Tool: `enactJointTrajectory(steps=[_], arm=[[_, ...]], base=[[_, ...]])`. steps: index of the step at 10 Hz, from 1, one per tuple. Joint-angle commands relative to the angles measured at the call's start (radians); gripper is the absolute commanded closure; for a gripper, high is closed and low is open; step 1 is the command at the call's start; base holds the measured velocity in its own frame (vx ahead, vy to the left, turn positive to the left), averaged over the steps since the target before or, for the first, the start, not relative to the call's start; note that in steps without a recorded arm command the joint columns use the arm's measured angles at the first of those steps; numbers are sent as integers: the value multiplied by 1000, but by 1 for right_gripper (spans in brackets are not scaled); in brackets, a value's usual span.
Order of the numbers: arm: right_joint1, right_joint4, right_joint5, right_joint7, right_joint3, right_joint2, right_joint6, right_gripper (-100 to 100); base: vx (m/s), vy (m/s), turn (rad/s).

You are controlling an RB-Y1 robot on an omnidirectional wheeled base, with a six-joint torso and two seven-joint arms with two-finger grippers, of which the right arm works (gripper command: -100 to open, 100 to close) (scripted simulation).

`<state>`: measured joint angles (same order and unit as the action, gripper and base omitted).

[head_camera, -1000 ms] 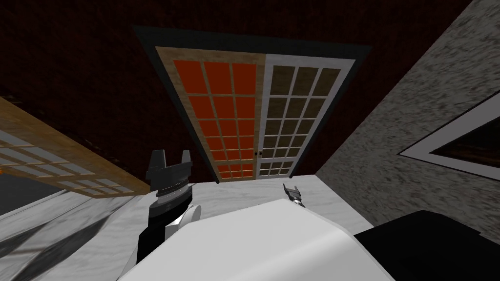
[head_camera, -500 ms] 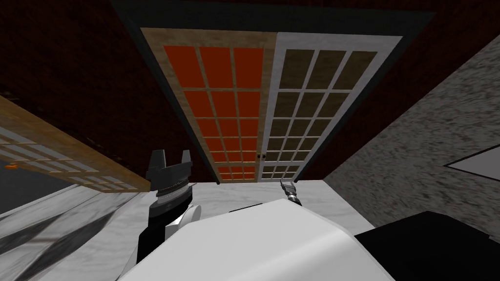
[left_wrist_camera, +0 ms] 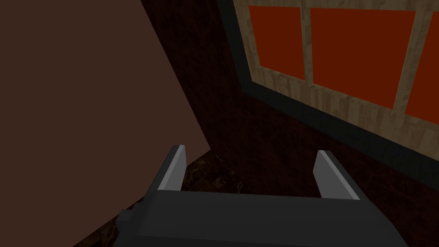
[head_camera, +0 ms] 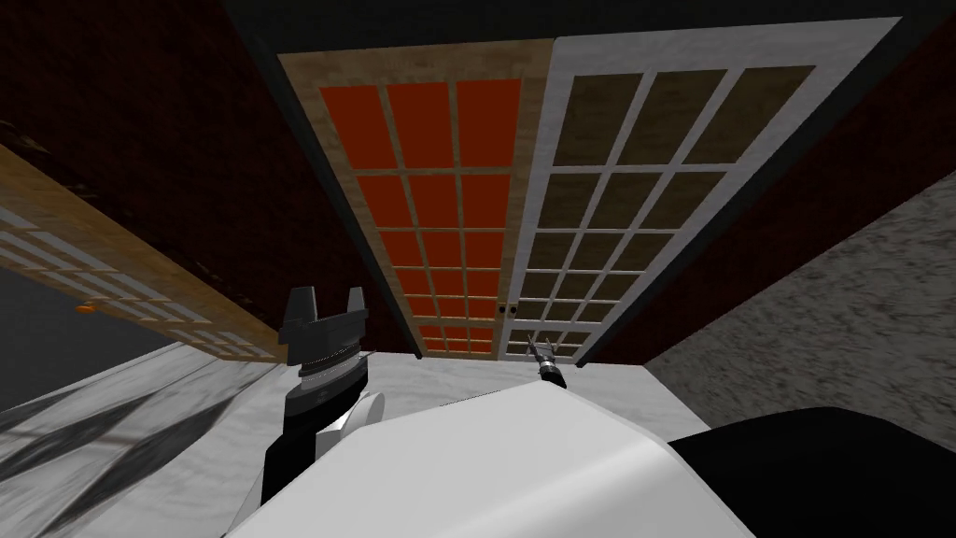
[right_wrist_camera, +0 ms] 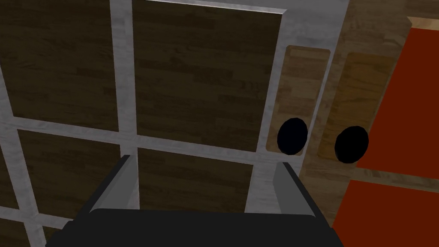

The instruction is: Pull the door open

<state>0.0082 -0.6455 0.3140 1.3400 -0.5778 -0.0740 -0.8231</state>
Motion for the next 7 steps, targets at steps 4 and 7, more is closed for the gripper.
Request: enactJointTrajectory(steps=[4,7], arm=[[-56,-30,7,1,24,24,4,-100],[-77,-50,11,-3,36,33,10,-100]], base=[[199,-20,109],[138,-27,75]])
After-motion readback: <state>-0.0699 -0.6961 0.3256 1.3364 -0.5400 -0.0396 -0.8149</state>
